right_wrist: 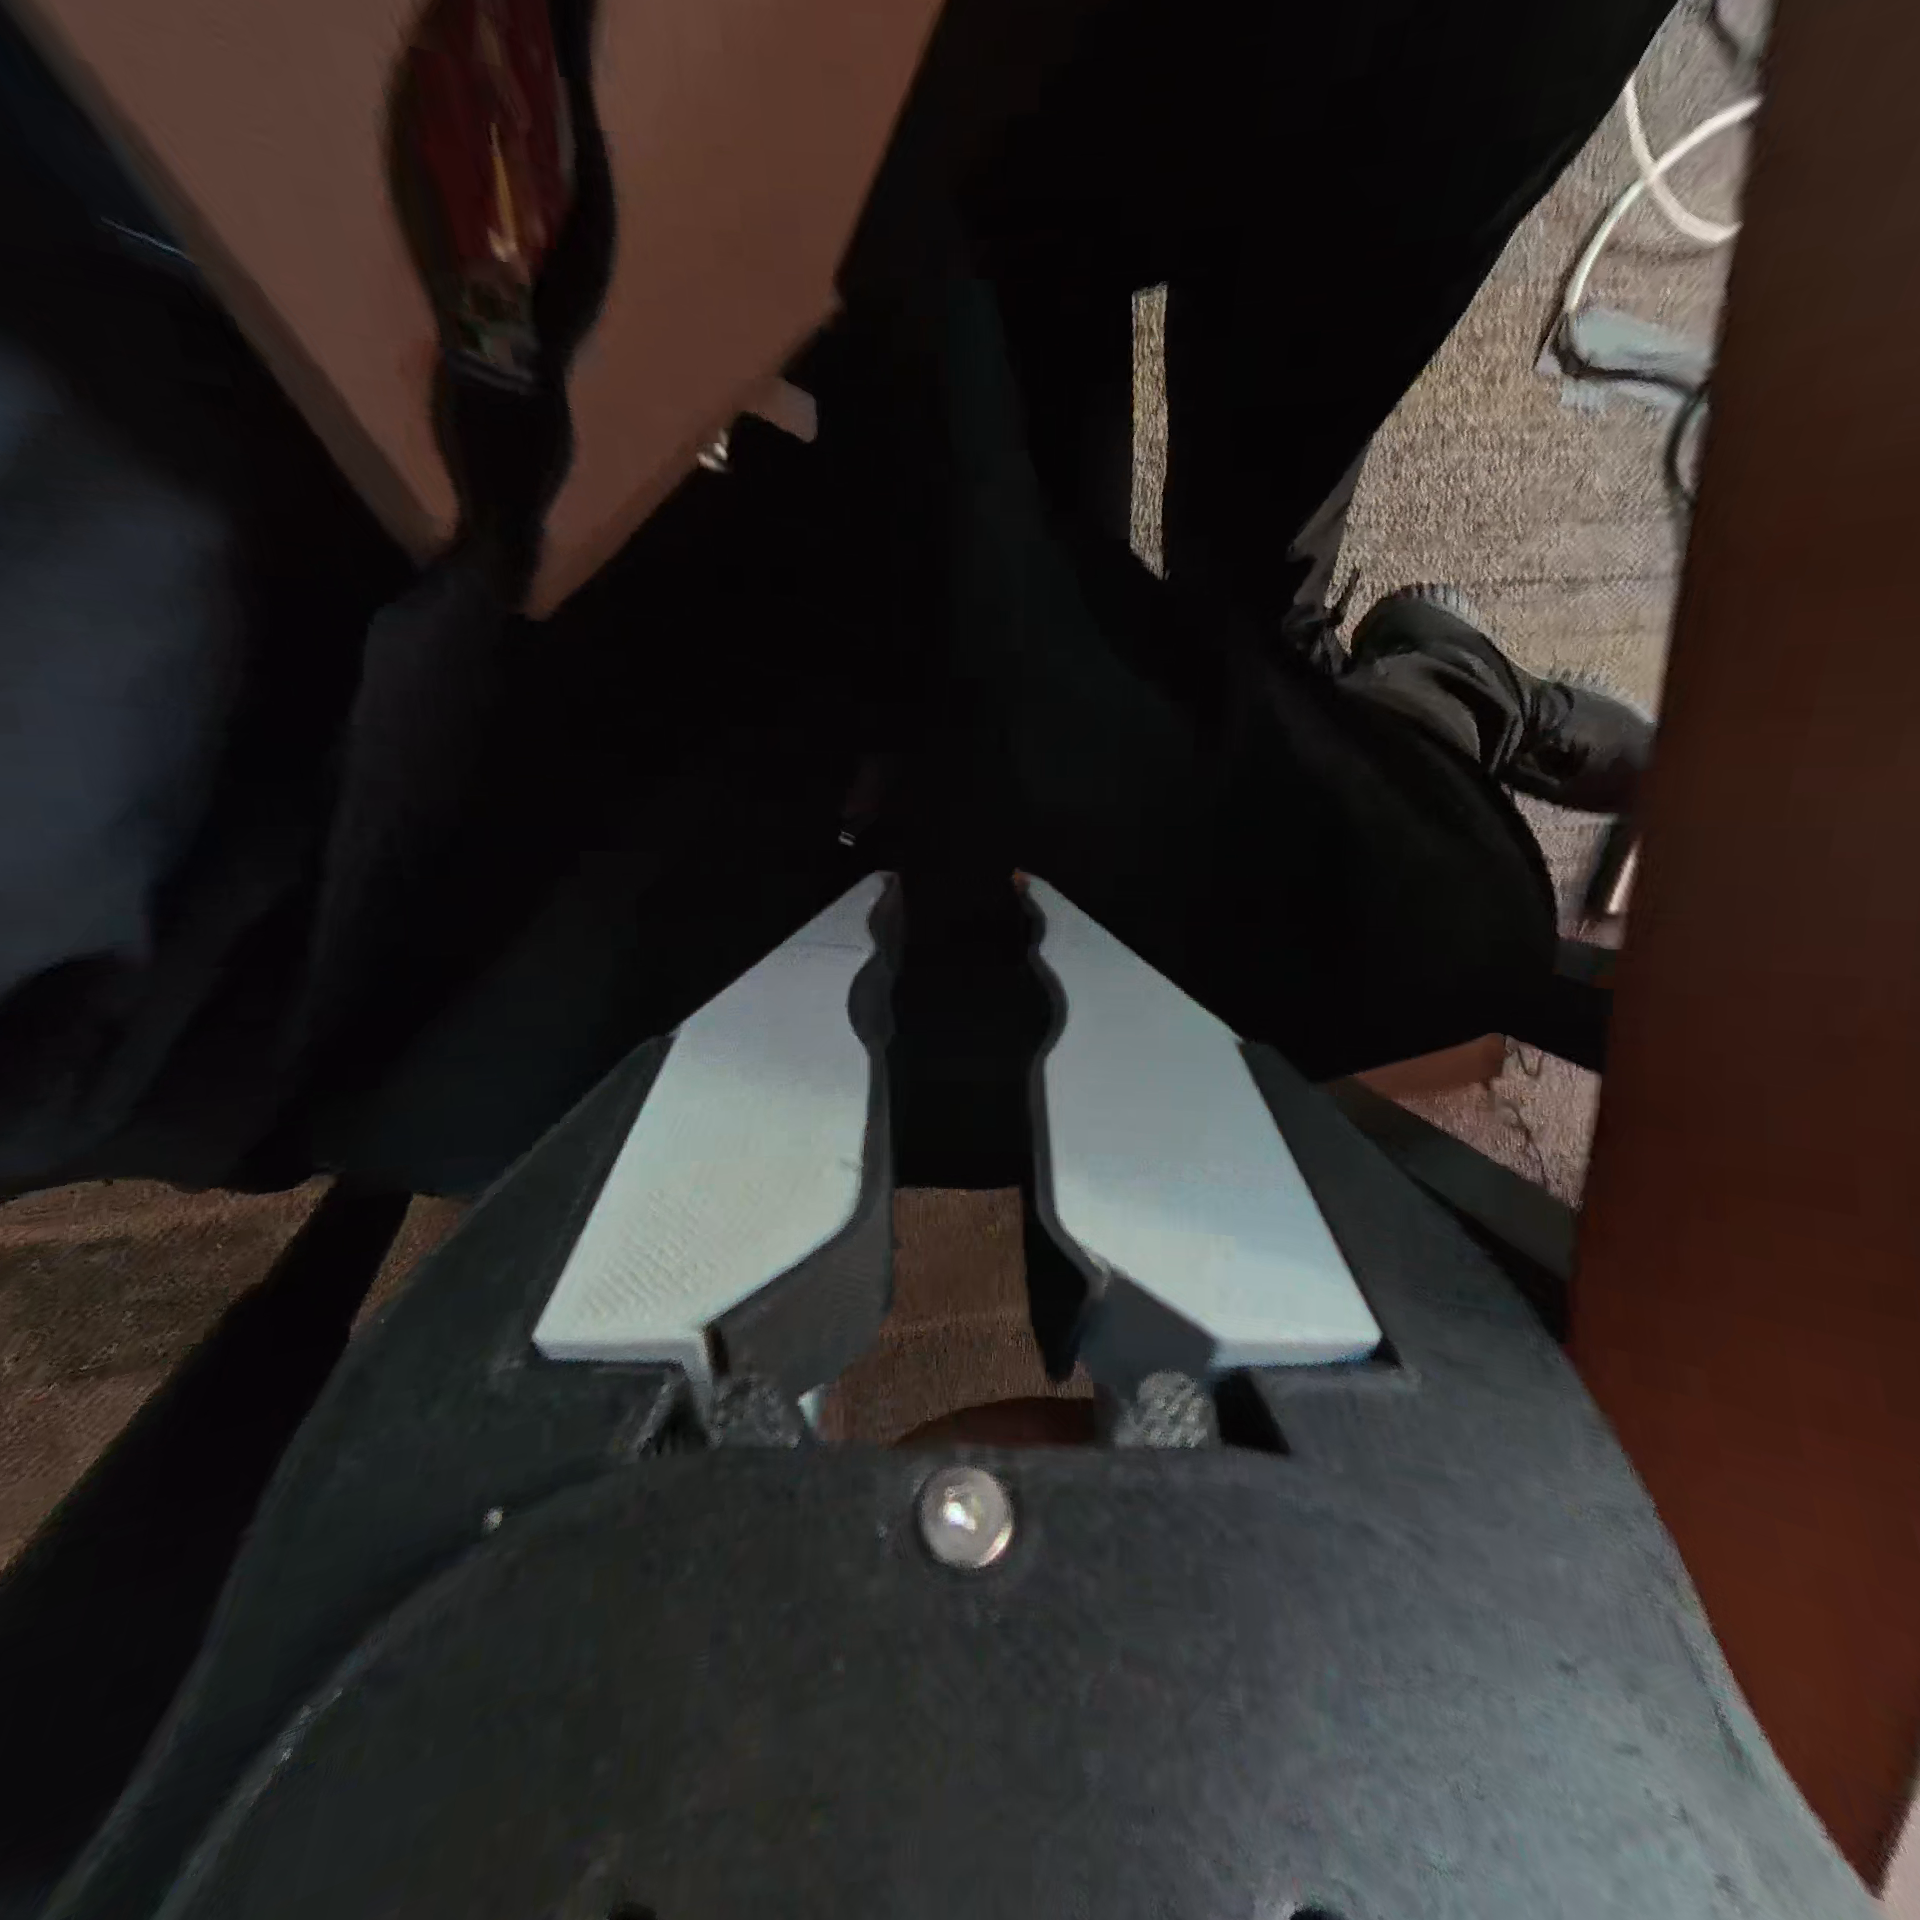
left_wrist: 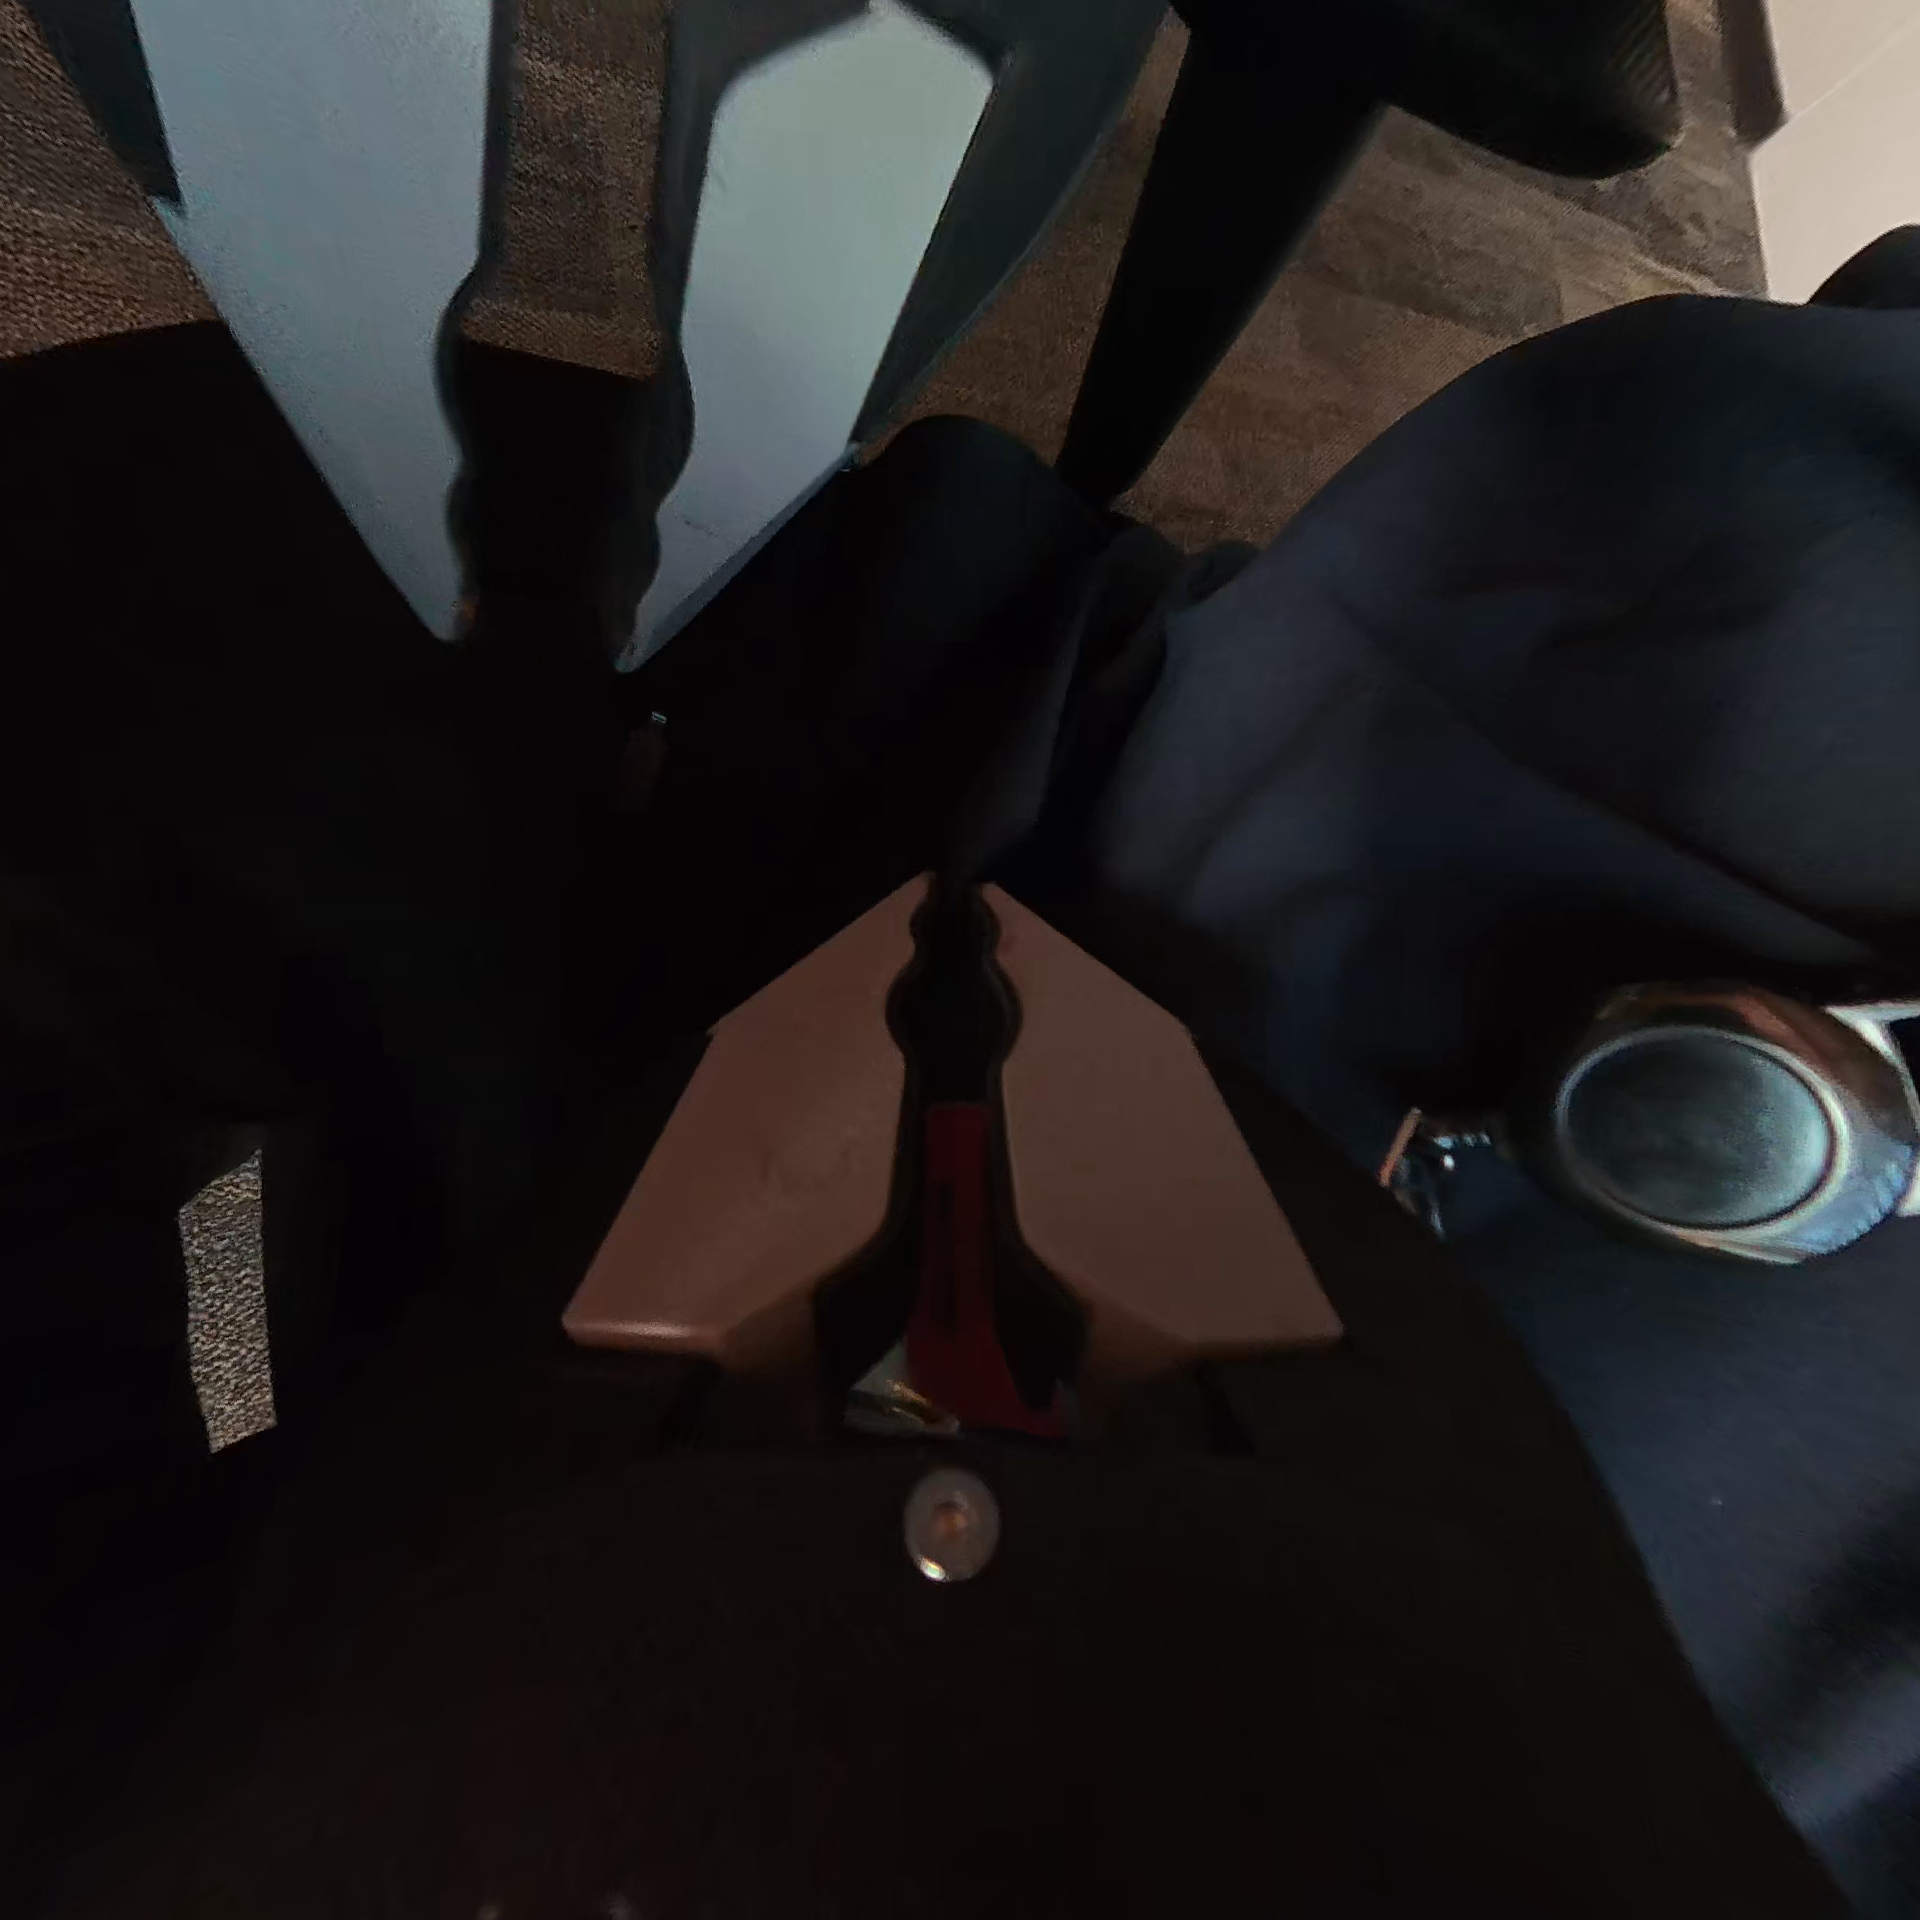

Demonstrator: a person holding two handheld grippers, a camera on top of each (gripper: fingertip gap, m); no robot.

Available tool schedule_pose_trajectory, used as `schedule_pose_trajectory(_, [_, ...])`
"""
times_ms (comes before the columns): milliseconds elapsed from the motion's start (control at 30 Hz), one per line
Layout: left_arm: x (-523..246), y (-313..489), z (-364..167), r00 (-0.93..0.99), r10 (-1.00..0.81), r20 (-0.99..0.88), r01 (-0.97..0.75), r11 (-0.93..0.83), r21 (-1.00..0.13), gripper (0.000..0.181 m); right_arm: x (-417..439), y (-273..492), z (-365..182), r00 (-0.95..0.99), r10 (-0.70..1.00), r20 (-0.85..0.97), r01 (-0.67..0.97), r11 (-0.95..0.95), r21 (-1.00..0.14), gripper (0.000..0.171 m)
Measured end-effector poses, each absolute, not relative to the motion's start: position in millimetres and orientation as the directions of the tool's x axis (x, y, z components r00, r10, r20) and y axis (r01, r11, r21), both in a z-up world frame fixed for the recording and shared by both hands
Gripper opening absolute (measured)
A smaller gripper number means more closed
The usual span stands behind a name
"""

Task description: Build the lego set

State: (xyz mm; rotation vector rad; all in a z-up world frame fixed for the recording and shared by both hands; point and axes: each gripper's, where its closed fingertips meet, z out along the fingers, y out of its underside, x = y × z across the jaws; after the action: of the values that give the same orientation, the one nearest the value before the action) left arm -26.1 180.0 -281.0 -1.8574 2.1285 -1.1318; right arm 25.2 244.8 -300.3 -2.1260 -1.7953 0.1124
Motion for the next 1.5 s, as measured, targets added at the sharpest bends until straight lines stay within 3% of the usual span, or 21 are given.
schedule_pose_trajectory(133, [-28,180,-282,-0.242,-0.883,0.401,-0.815,-0.04,-0.578,0.001,27,245,-308,0.145,0.971,0.19,0.961,-0.093,-0.261,0.022])
schedule_pose_trajectory(267, [-27,183,-284,-0.233,-0.884,0.406,-0.816,-0.049,-0.576,0.001,29,255,-307,0.173,0.963,0.208,0.953,-0.111,-0.281,0.0])
schedule_pose_trajectory(433, [-29,189,-286,-0.226,-0.905,0.359,-0.813,-0.028,-0.582,0.002,30,254,-295,0.183,0.946,0.268,0.938,-0.087,-0.335,0.0])
schedule_pose_trajectory(500, [-29,189,-287,-0.224,-0.904,0.364,-0.814,-0.032,-0.58,0.001,31,253,-297,0.177,0.937,0.3,0.948,-0.081,-0.308,0.03])
schedule_pose_trajectory(567, [-28,189,-287,-0.224,-0.903,0.365,-0.814,-0.032,-0.579,0.001,40,255,-309,0.144,0.934,0.326,0.976,-0.078,-0.206,0.03])
schedule_pose_trajectory(600, [-28,189,-287,-0.224,-0.904,0.365,-0.815,-0.032,-0.579,0.001,45,254,-315,0.116,0.938,0.327,0.986,-0.071,-0.148,0.029])
schedule_pose_trajectory(667, [-27,190,-287,-0.222,-0.907,0.358,-0.813,-0.031,-0.582,0.001,46,256,-320,0.071,0.941,0.332,0.993,-0.034,-0.117,0.0])
schedule_pose_trajectory(833, [-23,200,-288,-0.203,-0.929,0.31,-0.791,-0.032,-0.611,0.003,61,278,-315,0.218,0.918,0.331,0.967,-0.158,-0.198,0.0])
schedule_pose_trajectory(1067, [-20,207,-289,-0.205,-0.948,0.245,-0.775,0.004,-0.631,0.006,63,276,-317,0.163,0.923,0.348,0.977,-0.101,-0.19,0.0])
schedule_pose_trajectory(1300, [-24,204,-290,-0.217,-0.939,0.265,-0.782,0.005,-0.623,0.0,23,250,-268,0.204,0.957,0.205,0.845,-0.067,-0.53,0.003])
schedule_pose_trajectory(1367, [-25,203,-289,-0.214,-0.937,0.277,-0.785,-0.004,-0.62,0.0,16,242,-271,0.17,0.967,0.19,0.855,-0.048,-0.517,0.005])
schedule_pose_trajectory(1500, [-26,202,-287,-0.212,-0.939,0.273,-0.785,-0.003,-0.62,0.0,17,238,-291,0.098,0.972,0.213,0.922,-0.008,-0.387,0.011])
